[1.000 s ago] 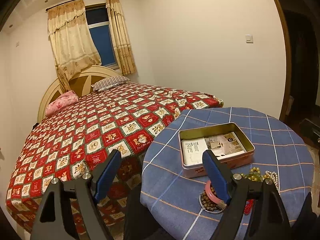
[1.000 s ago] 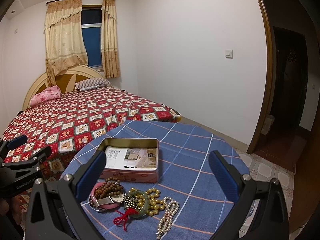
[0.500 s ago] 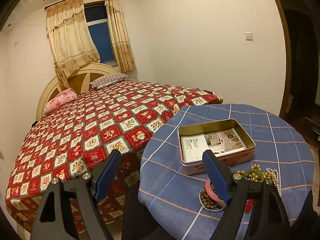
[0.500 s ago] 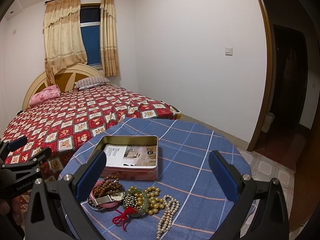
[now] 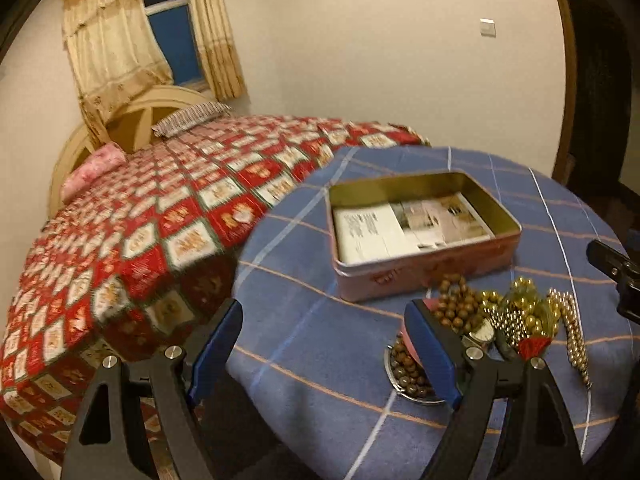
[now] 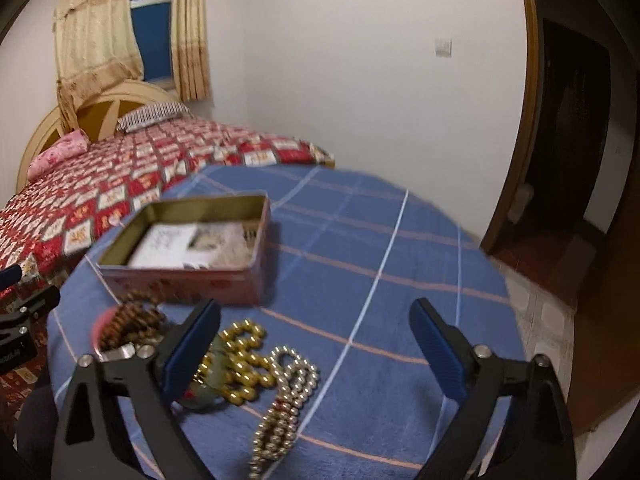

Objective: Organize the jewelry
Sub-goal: 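Grasp the brown wooden bead strand with the left tool while the right tool grasps the pearl necklace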

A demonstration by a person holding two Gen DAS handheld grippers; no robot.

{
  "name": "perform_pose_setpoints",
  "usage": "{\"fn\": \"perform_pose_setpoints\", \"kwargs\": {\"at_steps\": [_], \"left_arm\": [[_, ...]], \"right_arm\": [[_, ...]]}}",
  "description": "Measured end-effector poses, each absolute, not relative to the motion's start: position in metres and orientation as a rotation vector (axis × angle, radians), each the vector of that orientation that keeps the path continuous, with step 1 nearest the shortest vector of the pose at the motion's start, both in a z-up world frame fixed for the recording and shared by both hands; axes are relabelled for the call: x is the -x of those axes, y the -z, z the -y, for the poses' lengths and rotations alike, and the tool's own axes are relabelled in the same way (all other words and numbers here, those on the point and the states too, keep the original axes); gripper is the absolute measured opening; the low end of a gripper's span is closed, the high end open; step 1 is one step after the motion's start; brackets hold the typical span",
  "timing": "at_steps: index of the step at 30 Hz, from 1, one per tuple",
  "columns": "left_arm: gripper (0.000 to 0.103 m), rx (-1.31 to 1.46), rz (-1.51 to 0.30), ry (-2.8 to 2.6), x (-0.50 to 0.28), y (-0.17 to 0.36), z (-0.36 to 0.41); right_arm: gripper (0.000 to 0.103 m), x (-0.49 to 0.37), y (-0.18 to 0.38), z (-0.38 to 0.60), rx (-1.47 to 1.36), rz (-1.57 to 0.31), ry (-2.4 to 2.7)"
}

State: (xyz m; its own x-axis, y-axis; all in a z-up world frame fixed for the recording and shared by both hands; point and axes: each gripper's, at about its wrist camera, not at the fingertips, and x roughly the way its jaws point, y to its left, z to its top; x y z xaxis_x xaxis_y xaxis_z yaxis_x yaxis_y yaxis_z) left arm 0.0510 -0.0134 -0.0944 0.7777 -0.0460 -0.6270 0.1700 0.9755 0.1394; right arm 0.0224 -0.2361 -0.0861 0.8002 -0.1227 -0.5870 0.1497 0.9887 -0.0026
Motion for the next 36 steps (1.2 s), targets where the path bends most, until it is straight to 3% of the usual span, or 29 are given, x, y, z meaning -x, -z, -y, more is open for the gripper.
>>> {"fn": "perform_pose_setpoints", "kwargs": {"at_steps": [11,14,16,19,21,25,36], "left_arm": [[0.076,-0.230,-0.704,0.263,-0.064,0.111,0.059],[0.075,-0.244,-0.713,0.285,-0.065,0.115,0.069],[0.068,-0.258,-0.714,0.292,-0.067,0.120,0.073],[0.049,-0.244,-0.742,0.325,-0.071,0.125,0.074],[0.024,-0.229,-0.746,0.363,-0.071,0.126,0.074],[0.014,-0.220,-0.718,0.398,-0.066,0.124,0.075],[0.014,-0.150,-0.650,0.442,-0.052,0.091,0.062]], "right_arm": [[0.089,-0.027,0.107,0.250,-0.079,-0.712,0.131],[0.082,-0.031,0.110,0.251,-0.089,-0.740,0.130],[0.080,-0.030,0.111,0.252,-0.096,-0.756,0.127],[0.077,-0.028,0.112,0.252,-0.106,-0.768,0.110],[0.077,-0.025,0.113,0.254,-0.109,-0.773,0.113],[0.073,-0.020,0.118,0.257,-0.120,-0.796,0.115],[0.046,-0.023,0.123,0.247,-0.134,-0.843,0.044]]}}
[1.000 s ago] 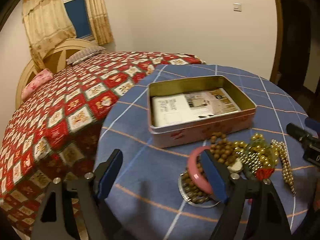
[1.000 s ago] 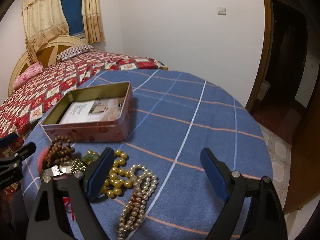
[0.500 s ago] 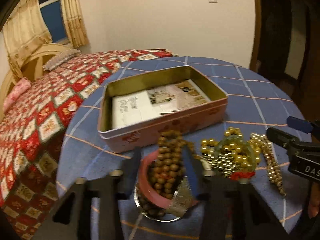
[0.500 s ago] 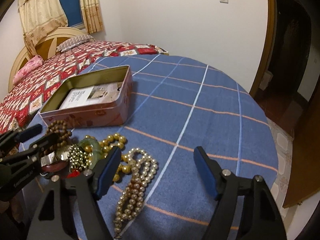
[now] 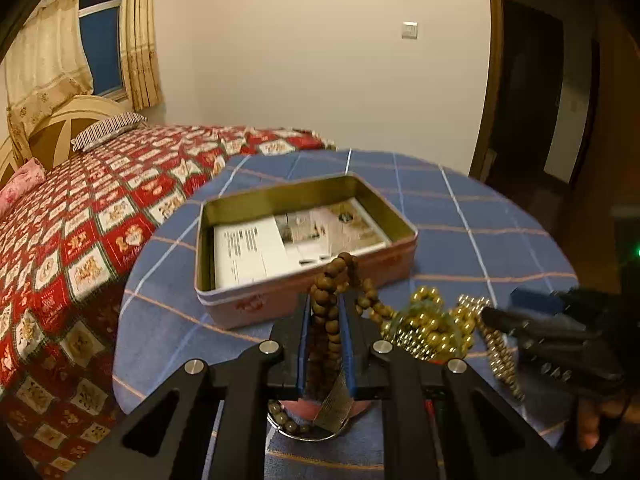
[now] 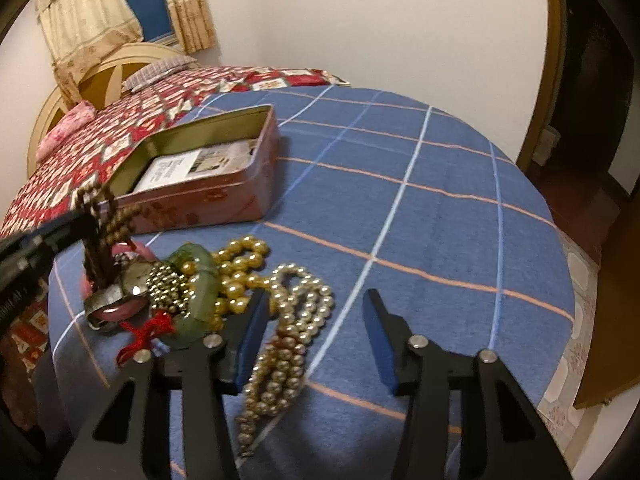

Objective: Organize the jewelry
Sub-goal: 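Grasp the brown wooden bead strand with the left tool while the right tool grasps the pearl necklace, then carry the bead strand and pearl necklace into the tin box and open both tools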

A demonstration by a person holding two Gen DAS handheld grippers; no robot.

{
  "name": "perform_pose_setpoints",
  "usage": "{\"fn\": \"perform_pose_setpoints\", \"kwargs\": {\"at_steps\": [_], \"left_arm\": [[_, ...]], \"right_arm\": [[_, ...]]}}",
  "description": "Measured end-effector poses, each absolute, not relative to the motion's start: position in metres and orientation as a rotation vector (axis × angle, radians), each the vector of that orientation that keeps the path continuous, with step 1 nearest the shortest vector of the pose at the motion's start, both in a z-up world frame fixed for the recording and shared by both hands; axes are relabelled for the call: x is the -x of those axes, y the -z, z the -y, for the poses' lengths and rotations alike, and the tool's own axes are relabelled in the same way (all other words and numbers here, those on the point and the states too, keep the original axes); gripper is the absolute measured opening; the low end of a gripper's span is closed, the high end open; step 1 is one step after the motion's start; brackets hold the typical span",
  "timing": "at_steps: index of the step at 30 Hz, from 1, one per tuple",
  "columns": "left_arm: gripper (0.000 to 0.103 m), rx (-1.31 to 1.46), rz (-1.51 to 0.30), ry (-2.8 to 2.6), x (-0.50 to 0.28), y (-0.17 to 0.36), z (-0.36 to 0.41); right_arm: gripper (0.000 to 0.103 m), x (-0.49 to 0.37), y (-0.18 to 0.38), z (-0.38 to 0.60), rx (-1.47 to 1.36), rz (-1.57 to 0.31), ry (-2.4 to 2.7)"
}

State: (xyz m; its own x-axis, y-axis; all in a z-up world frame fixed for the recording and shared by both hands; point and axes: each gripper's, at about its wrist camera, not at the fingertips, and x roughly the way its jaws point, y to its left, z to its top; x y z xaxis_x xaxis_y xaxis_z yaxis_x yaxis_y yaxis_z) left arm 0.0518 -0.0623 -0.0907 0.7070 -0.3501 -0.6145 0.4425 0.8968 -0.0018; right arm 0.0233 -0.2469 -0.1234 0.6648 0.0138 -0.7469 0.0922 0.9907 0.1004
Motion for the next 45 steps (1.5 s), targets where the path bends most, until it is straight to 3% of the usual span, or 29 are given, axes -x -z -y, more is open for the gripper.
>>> {"fn": "perform_pose_setpoints", "kwargs": {"at_steps": [5,6,10,26,45], "left_arm": [[0.014,-0.167,-0.598,0.412,-0.046,0.080,0.059],[0.014,-0.163,-0.601,0.412,-0.046,0.080,0.058],[0.014,-0.129,-0.618,0.411,-0.047,0.080,0.049],[0.014,-0.117,-0.558,0.383,-0.054,0.052,0.030],[0.014,-0.170,-0.527,0.328,-0.122,0.030,0.026]], "right_arm": [[0.035,-0.024,0.127,0.241,-0.126,-0.865,0.012],[0.023,-0.025,0.129,0.239,-0.109,-0.870,0.007],[0.009,-0.025,0.130,0.238,-0.100,-0.869,-0.013],[0.008,-0.025,0.095,0.240,-0.096,-0.783,-0.037],[0.008,-0.085,0.030,0.215,0.026,-0.648,-0.104]]}}
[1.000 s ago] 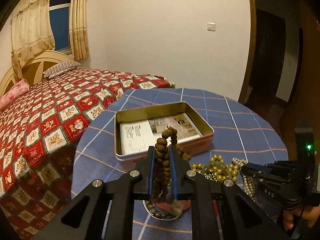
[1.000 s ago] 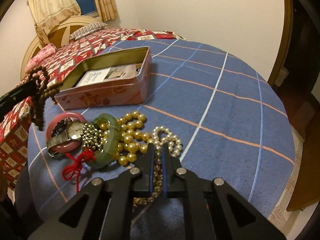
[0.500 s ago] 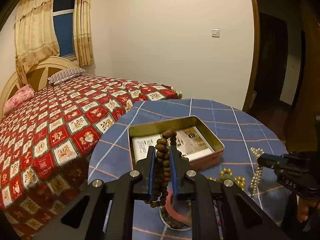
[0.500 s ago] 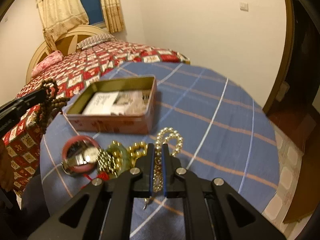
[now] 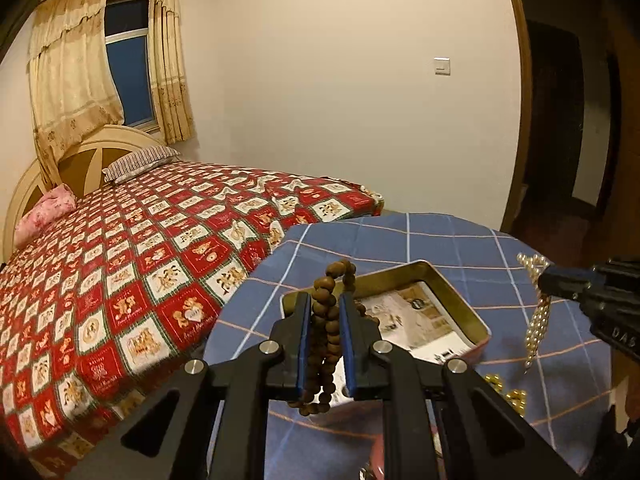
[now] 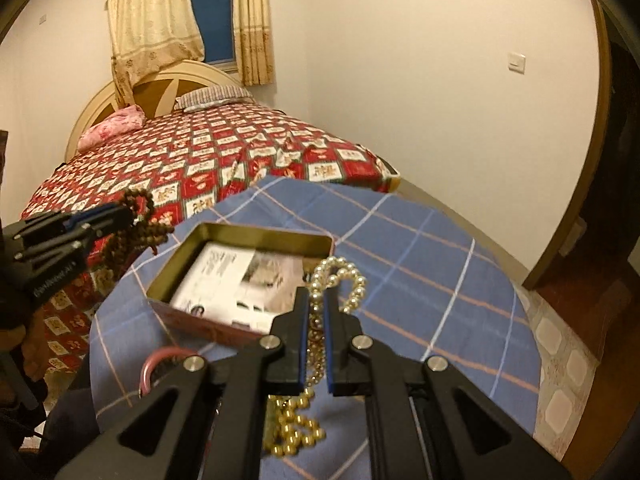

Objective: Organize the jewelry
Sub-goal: 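Carry the bead strand and pearl necklace into the tin box and open both tools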

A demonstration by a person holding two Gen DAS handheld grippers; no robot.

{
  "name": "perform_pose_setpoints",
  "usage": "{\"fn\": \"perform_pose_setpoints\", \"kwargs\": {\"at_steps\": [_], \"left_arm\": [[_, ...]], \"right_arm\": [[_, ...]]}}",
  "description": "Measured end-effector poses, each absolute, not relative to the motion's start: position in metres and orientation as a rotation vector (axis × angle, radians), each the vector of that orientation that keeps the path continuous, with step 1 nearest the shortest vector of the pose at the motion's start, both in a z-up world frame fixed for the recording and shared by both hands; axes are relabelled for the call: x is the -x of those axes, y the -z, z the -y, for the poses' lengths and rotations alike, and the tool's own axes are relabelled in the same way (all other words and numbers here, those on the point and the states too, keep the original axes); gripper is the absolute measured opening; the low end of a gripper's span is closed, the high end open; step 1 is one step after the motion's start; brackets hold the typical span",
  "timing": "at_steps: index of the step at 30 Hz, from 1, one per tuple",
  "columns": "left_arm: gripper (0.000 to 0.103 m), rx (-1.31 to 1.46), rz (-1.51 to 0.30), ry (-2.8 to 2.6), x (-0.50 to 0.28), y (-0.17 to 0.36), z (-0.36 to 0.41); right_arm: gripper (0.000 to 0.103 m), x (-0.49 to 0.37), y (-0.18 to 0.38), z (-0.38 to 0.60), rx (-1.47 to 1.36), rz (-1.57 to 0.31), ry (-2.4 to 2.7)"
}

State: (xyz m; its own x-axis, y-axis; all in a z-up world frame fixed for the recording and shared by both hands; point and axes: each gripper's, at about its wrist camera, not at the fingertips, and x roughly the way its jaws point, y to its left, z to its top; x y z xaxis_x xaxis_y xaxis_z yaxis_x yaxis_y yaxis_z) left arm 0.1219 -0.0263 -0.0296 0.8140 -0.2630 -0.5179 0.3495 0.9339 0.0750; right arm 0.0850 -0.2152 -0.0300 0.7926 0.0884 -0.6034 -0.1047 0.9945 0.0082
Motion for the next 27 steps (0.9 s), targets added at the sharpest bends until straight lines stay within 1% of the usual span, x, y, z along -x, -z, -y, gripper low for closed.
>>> {"fn": "perform_pose_setpoints", "kwargs": {"at_steps": [10,17,27], "left_arm": [[0.014,-0.238,-0.544,0.282,-0.162,0.038,0.035],[0.014,-0.294,-0.573,0.254,-0.184,0.057,0.048],[0.014,-0.305,-0.618,0.257,-0.198,0.086,0.053]], "right_arm": [[0.008,-0.133,0.028,0.197,0.075,-0.646,-0.140],[0.008,-0.164,0.048,0.188,0.135,-0.698,-0.142],[0.008,-0.187,0.075,0.191,0.130,-0.758,-0.140]]}}
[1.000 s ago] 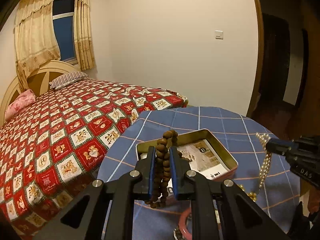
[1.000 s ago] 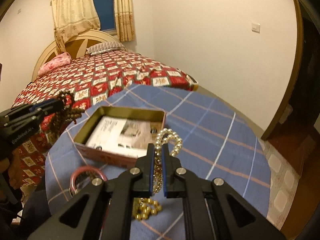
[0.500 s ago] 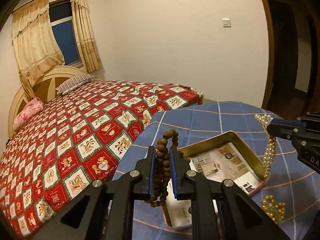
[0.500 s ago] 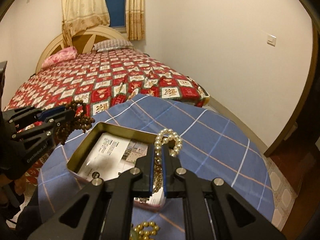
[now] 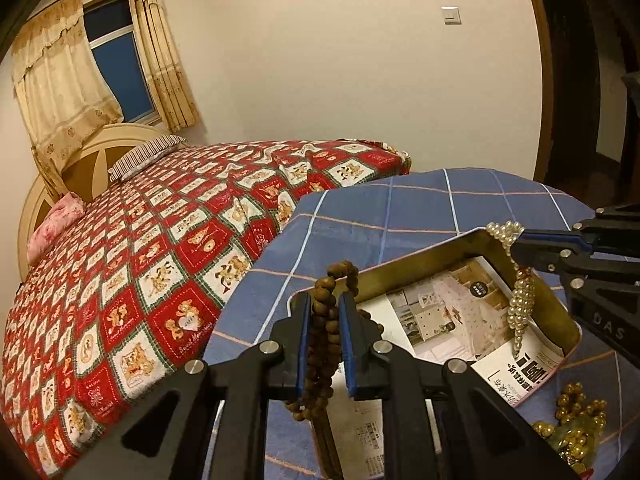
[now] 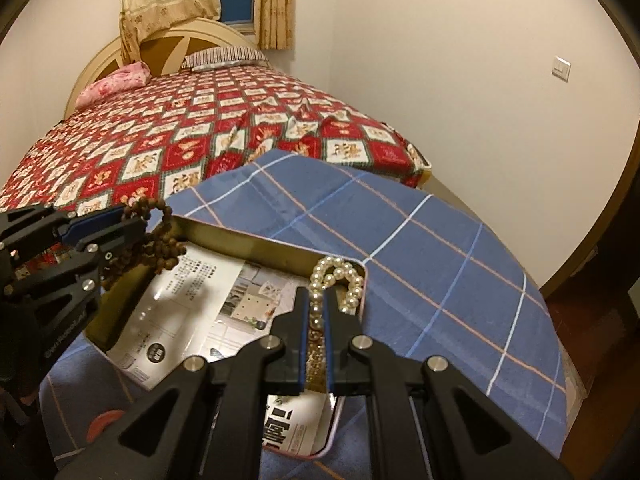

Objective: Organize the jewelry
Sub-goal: 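Carry the bead strand and pearl necklace into the tin box and open both tools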

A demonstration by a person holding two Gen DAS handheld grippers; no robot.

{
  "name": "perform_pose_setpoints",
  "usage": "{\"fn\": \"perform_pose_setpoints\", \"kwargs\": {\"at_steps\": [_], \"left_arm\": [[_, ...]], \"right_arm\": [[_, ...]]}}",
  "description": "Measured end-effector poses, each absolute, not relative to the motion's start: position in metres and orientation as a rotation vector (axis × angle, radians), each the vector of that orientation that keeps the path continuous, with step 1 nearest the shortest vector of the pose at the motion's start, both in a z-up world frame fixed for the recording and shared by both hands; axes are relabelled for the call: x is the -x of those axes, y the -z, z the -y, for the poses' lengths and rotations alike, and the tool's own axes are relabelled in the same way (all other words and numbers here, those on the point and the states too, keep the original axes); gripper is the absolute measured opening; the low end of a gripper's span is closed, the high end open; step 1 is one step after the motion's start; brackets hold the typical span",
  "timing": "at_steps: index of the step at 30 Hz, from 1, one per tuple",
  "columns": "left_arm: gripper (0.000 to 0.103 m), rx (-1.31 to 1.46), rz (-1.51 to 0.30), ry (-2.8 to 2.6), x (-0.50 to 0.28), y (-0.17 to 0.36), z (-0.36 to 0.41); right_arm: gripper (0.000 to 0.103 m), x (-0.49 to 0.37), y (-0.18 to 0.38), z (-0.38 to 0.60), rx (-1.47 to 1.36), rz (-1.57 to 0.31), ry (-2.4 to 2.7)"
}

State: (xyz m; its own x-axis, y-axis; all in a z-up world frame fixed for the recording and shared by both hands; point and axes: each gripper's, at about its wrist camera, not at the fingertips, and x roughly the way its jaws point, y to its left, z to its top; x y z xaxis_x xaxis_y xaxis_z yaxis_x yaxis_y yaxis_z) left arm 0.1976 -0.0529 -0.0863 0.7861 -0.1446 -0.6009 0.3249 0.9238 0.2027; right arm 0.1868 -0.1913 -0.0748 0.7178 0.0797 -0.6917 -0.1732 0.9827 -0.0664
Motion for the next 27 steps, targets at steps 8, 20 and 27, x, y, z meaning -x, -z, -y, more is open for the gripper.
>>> {"fn": "perform_pose_setpoints", "kwargs": {"at_steps": [8,20,27], "left_arm": [[0.014,-0.329,-0.642,0.253,-0.206,0.100,0.057],[0.014,-0.342,-0.665,0.254,-0.209,0.108,0.059],[0.014,-0.346,-0.672,0.254,-0.211,0.110,0.059]], "right_arm": [[0.008,-0.197,0.088,0.191,0.130,-0.791,-0.139],[0.009,-0.200,0.092,0.191,0.131,-0.797,-0.142],[0.009,-0.200,0.093,0.191,0.131,-0.801,-0.143]]}}
